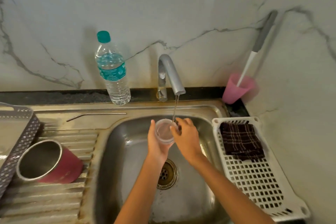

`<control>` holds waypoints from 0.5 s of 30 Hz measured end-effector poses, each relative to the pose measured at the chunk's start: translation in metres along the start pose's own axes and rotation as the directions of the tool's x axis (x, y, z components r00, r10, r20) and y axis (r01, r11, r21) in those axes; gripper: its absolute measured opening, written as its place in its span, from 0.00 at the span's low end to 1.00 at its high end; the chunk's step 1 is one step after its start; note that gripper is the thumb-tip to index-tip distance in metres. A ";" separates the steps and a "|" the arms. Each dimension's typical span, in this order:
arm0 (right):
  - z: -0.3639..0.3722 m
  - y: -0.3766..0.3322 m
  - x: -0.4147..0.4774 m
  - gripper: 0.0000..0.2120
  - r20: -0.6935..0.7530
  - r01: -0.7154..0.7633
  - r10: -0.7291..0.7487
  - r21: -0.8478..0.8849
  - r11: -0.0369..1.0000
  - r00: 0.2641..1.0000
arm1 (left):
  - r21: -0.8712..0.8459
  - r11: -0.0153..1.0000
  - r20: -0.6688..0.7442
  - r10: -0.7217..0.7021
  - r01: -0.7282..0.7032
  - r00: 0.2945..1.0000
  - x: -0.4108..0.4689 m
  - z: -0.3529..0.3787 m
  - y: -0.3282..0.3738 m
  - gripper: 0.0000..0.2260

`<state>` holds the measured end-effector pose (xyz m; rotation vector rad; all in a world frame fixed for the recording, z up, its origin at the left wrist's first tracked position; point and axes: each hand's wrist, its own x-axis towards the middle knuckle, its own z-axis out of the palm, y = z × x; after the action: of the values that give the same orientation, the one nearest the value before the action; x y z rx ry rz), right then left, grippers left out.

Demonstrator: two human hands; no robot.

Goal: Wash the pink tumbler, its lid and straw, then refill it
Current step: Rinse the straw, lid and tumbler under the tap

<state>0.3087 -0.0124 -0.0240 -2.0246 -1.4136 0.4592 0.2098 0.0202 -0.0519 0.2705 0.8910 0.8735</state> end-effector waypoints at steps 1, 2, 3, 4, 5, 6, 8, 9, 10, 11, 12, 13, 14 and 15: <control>0.001 0.000 -0.002 0.15 -0.033 0.111 -0.115 -0.115 0.987 0.993 | -0.007 1.000 0.005 -0.008 0.008 1.000 0.002 0.001 -0.002 0.27; 0.002 0.001 -0.004 0.14 -0.040 0.229 -0.244 -0.223 0.948 0.969 | -0.012 1.000 0.016 -0.025 0.025 1.000 0.004 0.003 -0.003 0.26; 0.002 0.003 -0.004 0.11 -0.025 0.315 -0.335 -0.279 0.907 0.942 | -0.015 0.999 0.029 -0.038 0.038 0.999 0.006 0.004 -0.004 0.25; 0.001 0.003 -0.002 0.09 0.005 0.357 -0.372 -0.295 0.886 0.928 | -0.010 0.999 0.035 -0.044 0.045 0.998 0.008 0.004 -0.005 0.24; -0.001 0.004 -0.001 0.11 0.021 0.347 -0.356 -0.283 0.894 0.934 | 0.005 0.999 0.046 -0.042 0.042 0.998 0.009 0.005 -0.007 0.22; -0.001 0.004 -0.001 0.16 0.035 0.316 -0.317 -0.246 0.916 0.948 | 0.036 0.999 0.056 -0.039 0.037 0.998 0.010 0.005 -0.009 0.20; 0.004 0.002 -0.001 0.22 0.101 0.248 -0.236 -0.119 0.961 0.966 | 0.086 0.996 0.089 -0.042 0.035 0.995 0.011 0.007 -0.010 0.19; 0.006 0.001 -0.003 0.22 0.166 0.221 -0.214 -0.026 0.975 0.963 | 0.094 0.995 0.108 -0.040 0.029 0.993 0.013 0.005 -0.009 0.19; 0.007 0.000 -0.007 0.22 0.232 0.191 -0.200 0.062 0.980 0.952 | 0.092 0.995 0.109 -0.034 0.024 0.993 0.015 0.004 -0.005 0.18; 0.007 0.001 -0.011 0.22 0.268 0.190 -0.212 0.108 0.976 0.940 | 0.100 0.995 0.084 -0.025 0.016 0.996 0.019 0.002 0.004 0.17; 0.006 0.005 -0.013 0.23 0.269 0.236 -0.254 0.097 0.967 0.929 | 0.109 0.994 0.066 -0.005 -0.002 0.998 0.022 0.002 0.014 0.16; 0.003 0.010 -0.013 0.25 0.260 0.303 -0.301 0.034 0.952 0.917 | 0.130 0.991 0.058 0.009 -0.016 0.998 0.027 0.002 0.022 0.16; 0.001 0.015 -0.010 0.26 0.246 0.366 -0.342 -0.059 0.929 0.907 | 0.151 0.988 0.067 0.001 -0.011 0.998 0.028 0.004 0.027 0.17; 0.001 0.018 -0.004 0.26 0.229 0.382 -0.345 -0.144 0.913 0.910 | 0.169 0.986 0.076 -0.015 0.002 0.997 0.029 0.007 0.029 0.17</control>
<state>0.3195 -0.0201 -0.0367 -1.8276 -1.9779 0.3835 0.2087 0.0615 -0.0486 0.4445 0.8951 0.7751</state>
